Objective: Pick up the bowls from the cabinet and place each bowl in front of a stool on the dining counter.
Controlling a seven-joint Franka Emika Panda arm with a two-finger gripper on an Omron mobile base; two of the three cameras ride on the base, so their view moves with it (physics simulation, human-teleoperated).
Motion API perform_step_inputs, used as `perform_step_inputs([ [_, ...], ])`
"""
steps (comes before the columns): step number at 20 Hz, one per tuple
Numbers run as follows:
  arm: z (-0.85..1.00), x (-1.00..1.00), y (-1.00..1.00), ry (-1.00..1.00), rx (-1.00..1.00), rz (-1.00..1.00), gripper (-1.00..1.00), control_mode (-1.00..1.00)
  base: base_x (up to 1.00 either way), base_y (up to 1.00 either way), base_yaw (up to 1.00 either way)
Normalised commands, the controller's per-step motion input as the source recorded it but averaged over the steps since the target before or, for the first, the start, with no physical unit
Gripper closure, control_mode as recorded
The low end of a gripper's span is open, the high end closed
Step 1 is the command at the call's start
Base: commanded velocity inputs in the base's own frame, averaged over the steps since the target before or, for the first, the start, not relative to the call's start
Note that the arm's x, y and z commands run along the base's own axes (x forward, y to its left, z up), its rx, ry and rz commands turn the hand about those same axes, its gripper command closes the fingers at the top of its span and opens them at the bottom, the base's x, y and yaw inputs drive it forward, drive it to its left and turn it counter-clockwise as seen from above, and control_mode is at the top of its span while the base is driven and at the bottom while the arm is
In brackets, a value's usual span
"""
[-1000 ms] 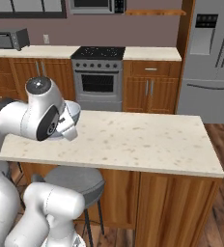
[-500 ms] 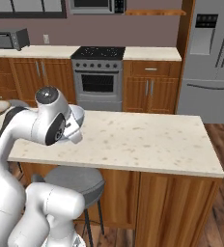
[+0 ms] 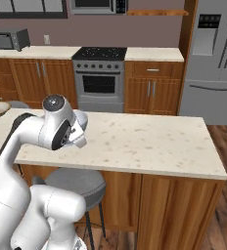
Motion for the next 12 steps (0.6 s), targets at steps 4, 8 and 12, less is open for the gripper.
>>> perform_step_inputs([
  [4,-0.32,0.11,0.00,0.00,0.00,0.00,1.00,-1.00,0.00,0.00,0.00],
  [8,-0.33,0.21,0.00,0.00,0.00,0.00,1.00,-1.00,0.00,0.00,0.00],
  [12,-0.28,0.27,0.00,0.00,0.00,0.00,1.00,-1.00,0.00,0.00,0.00],
])
